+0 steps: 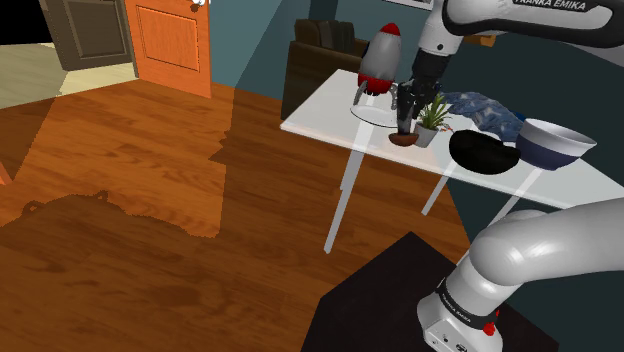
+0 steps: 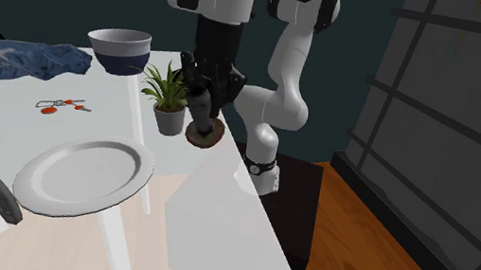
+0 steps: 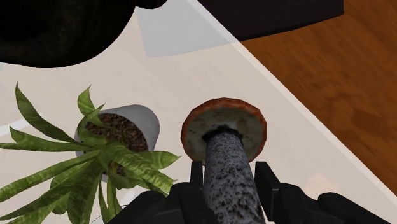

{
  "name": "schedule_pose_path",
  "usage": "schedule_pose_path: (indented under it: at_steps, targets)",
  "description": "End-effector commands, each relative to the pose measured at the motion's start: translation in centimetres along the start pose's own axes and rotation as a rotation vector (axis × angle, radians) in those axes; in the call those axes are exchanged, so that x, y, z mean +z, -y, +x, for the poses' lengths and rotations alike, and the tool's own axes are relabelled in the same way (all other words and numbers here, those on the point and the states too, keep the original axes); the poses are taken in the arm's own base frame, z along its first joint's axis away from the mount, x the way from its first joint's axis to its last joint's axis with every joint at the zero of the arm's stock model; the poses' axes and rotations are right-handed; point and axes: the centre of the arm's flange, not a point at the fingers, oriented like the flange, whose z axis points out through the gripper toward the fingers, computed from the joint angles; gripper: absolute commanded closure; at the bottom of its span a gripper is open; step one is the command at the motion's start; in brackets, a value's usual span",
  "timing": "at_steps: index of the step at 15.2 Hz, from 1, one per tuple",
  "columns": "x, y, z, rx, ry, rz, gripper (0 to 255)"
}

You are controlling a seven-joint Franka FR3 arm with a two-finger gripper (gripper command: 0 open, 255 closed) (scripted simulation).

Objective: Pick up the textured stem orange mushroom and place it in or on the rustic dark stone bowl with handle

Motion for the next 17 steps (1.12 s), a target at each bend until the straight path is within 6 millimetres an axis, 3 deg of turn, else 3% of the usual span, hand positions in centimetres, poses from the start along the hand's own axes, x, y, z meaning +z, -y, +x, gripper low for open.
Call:
schedule_pose_path:
  at_steps: [1, 17]
  targets:
    - [-1.1, -0.1, 0.2, 0.000, 0.000, 0.000, 255]
    - [-9.5, -0.9, 0.8, 0.000, 0.000, 0.000, 255]
